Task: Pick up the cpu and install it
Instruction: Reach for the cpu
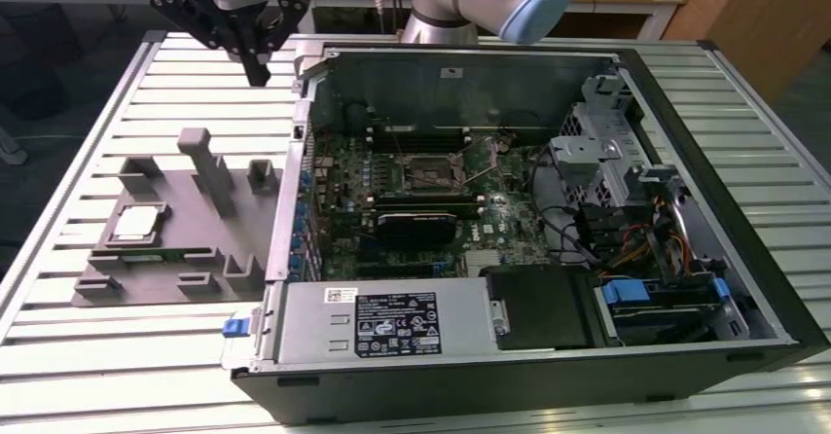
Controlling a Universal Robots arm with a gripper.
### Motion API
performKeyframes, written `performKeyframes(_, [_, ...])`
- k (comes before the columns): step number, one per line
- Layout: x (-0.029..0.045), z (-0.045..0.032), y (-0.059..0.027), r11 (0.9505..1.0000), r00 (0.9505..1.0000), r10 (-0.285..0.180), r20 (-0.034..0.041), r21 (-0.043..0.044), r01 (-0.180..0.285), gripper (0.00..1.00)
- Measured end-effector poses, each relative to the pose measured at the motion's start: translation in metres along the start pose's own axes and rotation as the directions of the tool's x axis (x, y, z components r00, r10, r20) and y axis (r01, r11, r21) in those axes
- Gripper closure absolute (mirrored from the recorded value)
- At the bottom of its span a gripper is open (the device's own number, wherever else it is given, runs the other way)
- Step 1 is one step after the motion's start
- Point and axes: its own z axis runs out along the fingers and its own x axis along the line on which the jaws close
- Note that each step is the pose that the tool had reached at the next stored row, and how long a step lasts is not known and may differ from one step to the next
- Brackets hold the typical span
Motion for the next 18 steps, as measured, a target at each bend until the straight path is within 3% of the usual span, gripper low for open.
performKeyframes(18, [0.0229, 0.0025, -0.0018, 1.0000, 1.0000, 0.000, 0.0000, 0.0000, 0.000, 0.89])
